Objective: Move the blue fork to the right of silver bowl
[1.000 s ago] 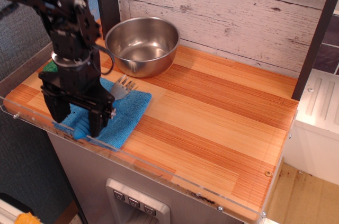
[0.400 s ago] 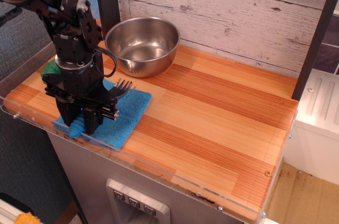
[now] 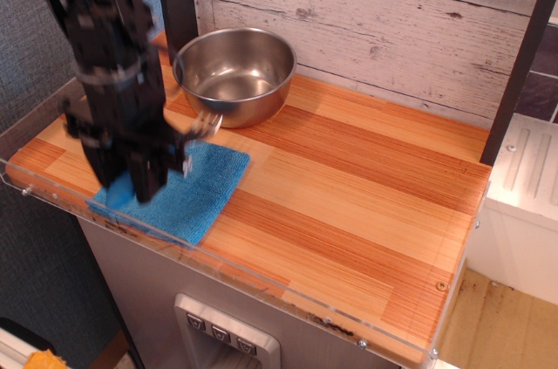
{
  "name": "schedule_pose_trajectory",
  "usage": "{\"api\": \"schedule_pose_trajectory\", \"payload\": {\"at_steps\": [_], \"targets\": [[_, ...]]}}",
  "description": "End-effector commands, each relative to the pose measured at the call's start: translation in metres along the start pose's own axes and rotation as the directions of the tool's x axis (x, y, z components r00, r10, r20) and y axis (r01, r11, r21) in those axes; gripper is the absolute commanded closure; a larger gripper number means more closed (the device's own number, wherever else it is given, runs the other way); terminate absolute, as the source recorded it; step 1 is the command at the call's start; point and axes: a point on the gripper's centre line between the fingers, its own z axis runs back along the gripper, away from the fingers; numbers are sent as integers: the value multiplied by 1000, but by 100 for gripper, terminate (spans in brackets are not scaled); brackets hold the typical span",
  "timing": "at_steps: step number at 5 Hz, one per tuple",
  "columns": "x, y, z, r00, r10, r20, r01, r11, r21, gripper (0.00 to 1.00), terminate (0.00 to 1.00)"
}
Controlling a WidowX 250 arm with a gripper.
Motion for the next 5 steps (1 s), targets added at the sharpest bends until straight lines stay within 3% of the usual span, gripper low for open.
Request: {"api": "schedule_pose_trajectory", "payload": {"at_steps": [1,2,3,5], "targets": [[8,-40,50,990,-142,-7,141,986,-92,100,0],[31,-61,29,985,-168,-48,163,982,-95,100,0],[56,-76,11,992,-124,8,124,991,-53,100,0],[84,-104,-21,995,-89,39,87,994,60,100,0]]}}
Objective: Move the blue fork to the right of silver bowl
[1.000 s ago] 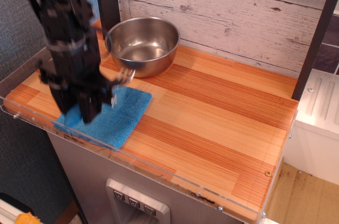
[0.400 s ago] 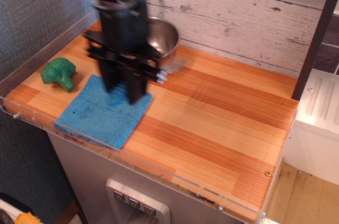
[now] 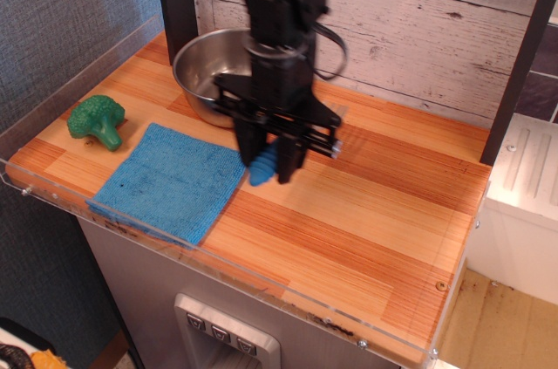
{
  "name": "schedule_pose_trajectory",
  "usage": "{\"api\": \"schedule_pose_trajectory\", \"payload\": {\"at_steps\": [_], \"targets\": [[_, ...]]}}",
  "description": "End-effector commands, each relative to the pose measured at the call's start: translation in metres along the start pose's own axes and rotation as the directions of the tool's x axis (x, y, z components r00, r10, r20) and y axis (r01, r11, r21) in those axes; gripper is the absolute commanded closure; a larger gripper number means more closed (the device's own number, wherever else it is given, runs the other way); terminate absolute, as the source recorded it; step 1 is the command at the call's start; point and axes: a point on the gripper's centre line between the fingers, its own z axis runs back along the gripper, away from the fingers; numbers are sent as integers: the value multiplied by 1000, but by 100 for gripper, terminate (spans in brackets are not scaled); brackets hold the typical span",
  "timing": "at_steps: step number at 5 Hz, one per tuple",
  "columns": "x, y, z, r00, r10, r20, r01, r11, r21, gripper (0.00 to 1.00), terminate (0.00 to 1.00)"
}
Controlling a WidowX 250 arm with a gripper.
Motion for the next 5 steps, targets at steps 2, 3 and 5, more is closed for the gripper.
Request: {"api": "schedule_pose_trajectory", "payload": {"at_steps": [2,3,5], "targets": [[45,-10,-32,999,1,33,-5,995,97,100,0],[56,-5,-39,1000,12,22,-14,995,97,100,0],[63,-3,-43,1000,22,2,-22,997,78,100,0]]}}
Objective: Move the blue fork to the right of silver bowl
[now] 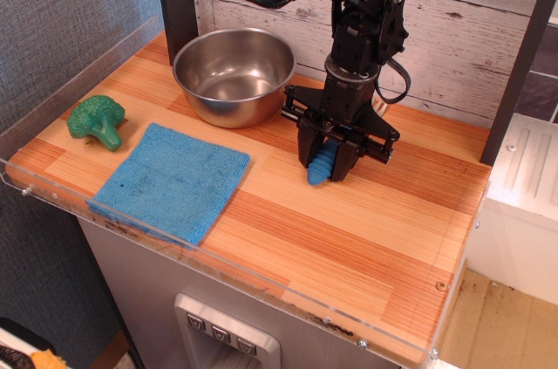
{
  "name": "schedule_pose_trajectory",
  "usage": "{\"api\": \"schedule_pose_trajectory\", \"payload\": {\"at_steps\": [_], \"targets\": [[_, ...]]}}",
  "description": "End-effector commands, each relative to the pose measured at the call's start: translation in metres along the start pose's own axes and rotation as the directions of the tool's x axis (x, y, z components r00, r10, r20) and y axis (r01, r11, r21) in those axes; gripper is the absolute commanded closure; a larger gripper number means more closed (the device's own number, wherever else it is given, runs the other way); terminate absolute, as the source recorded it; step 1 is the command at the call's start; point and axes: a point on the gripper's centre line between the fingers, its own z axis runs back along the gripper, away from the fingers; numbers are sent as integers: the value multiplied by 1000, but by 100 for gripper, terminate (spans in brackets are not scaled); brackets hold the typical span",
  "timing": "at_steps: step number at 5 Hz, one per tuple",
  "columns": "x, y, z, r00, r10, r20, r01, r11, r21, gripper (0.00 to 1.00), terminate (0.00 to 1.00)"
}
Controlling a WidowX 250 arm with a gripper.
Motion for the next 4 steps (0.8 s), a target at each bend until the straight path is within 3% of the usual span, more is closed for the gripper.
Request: {"api": "schedule_pose_trajectory", "payload": {"at_steps": [1,3,4], "targets": [[-1,10,6,1000,4,-16,-4,999,-35,0,0],[-14,24,57,996,24,87,-16,996,-91,0,0],[-57,55,101,988,19,154,-9,998,-68,0,0]]}}
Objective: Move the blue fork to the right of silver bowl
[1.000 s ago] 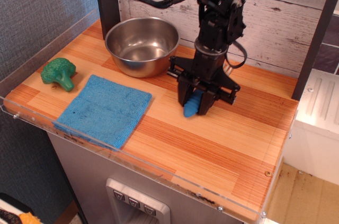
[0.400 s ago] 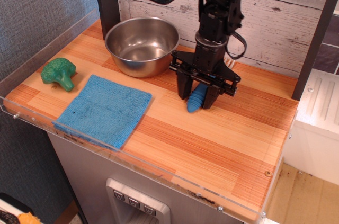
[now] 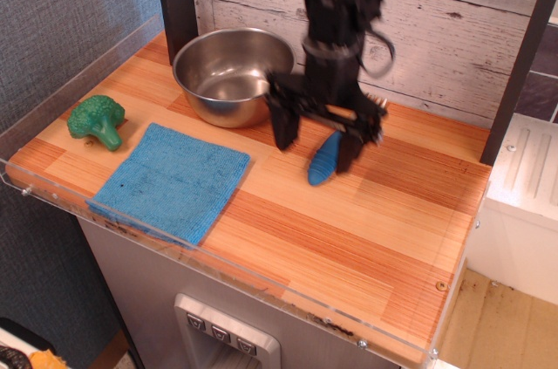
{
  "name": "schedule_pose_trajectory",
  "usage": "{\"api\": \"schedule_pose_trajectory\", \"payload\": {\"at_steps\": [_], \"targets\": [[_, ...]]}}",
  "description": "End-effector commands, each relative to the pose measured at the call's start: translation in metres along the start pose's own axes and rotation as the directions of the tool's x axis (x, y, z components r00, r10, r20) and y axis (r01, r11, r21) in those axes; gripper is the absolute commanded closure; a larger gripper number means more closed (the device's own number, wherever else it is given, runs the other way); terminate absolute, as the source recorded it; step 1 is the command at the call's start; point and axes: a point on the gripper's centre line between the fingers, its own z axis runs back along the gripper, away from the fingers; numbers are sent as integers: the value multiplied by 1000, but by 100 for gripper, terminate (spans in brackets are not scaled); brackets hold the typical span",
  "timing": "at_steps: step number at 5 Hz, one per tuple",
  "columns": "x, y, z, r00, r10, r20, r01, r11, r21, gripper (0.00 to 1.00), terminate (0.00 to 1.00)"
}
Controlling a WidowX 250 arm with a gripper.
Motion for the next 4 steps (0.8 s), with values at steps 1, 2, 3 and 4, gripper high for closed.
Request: {"api": "schedule_pose_trajectory", "payload": {"at_steps": [1,2,3,4], "targets": [[-66,63,78,997,29,78,-31,999,30,0,0],[-77,69,72,999,30,31,-32,999,37,0,0],[-82,75,64,999,50,-9,-50,999,11,0,0],[-82,75,64,999,50,-9,-50,999,11,0,0]]}}
